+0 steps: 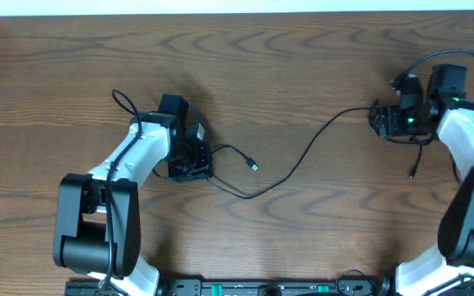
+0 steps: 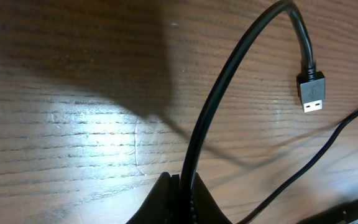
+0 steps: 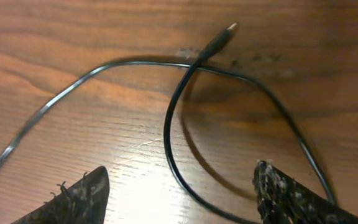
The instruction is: Untangle cables
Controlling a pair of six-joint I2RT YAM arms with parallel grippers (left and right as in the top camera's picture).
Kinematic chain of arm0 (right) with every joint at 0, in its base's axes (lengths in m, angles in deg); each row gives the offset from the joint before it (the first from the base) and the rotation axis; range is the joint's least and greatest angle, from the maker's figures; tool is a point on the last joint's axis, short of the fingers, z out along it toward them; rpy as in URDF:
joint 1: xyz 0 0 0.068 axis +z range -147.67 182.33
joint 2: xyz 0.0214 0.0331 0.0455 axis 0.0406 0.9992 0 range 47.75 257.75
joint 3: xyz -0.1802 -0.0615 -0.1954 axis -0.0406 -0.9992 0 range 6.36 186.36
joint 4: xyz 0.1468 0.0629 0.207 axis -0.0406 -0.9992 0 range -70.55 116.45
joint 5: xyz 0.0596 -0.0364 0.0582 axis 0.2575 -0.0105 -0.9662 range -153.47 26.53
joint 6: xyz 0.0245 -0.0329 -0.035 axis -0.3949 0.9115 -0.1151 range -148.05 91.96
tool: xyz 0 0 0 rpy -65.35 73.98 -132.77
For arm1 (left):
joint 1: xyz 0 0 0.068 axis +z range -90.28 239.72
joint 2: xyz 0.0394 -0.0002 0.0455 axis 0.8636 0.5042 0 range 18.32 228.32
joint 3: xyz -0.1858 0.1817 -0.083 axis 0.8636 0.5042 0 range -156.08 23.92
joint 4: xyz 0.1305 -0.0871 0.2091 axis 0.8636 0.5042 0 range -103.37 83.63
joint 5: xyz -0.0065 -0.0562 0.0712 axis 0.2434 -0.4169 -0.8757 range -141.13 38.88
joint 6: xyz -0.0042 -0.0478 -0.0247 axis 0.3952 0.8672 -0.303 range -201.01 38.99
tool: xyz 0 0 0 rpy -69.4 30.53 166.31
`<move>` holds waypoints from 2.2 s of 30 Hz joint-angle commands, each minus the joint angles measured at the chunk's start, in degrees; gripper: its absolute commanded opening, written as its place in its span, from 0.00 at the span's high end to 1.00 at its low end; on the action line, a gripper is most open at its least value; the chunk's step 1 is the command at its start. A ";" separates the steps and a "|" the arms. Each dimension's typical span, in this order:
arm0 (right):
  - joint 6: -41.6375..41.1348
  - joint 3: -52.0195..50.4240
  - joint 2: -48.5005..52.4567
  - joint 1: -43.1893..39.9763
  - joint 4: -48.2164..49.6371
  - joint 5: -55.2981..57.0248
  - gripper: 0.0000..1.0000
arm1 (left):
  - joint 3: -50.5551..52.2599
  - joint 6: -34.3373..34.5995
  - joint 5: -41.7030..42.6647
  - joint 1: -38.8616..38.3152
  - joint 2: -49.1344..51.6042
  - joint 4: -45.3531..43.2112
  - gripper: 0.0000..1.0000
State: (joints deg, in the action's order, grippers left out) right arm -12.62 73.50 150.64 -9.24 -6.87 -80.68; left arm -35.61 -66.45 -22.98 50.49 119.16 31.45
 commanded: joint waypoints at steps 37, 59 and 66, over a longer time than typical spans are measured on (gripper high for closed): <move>-9.99 0.87 -10.58 -2.10 3.89 12.59 0.99 | 0.17 -0.55 -0.72 -0.13 0.22 0.42 0.92; -39.60 0.68 -15.85 -29.09 -3.08 13.31 0.34 | 0.17 -0.55 -0.72 -0.13 0.22 0.76 0.92; -34.05 0.68 -15.65 -27.34 -6.47 -5.90 0.30 | 0.17 -0.55 -0.72 -0.13 0.22 0.76 0.92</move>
State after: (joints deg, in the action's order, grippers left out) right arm -50.77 73.98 134.62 -38.21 -13.16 -74.45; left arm -35.61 -66.45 -23.01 50.49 119.16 31.82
